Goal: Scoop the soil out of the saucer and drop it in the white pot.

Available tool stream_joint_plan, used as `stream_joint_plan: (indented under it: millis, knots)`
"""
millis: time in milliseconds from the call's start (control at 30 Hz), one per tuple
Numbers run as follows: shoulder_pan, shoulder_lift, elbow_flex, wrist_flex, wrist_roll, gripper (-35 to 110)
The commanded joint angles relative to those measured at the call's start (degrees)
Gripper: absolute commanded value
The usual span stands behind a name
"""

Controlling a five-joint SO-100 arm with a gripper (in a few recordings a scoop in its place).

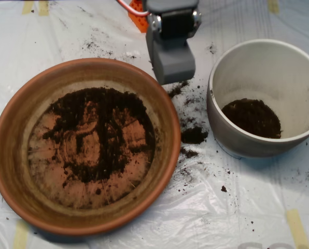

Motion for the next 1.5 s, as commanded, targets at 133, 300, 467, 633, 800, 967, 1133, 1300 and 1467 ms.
stream_joint_plan:
  millis: [133,300,467,633,800,967,1133,1300,1467]
  knots:
    - [-9.8,-8.3,-26.2,9.3,3.3,-1]
    - [-16.7,-12.9,-31.3,9.3,5.2,0]
    - [-21.5,-16.2,-31.5,9.0,4.9,4]
    - [-23.6,-17.5,-30.1,7.9,3.9,24]
    - [-24.3,-17.3,-27.8,7.3,3.0,29]
    - [-24.1,-13.4,-19.5,3.2,2.9,32]
    - [-22.8,-11.0,-15.9,1.2,3.3,34]
    - [-20.9,-10.9,-18.7,2.2,4.5,35]
    - [-16.0,-13.0,-28.7,4.9,6.4,35]
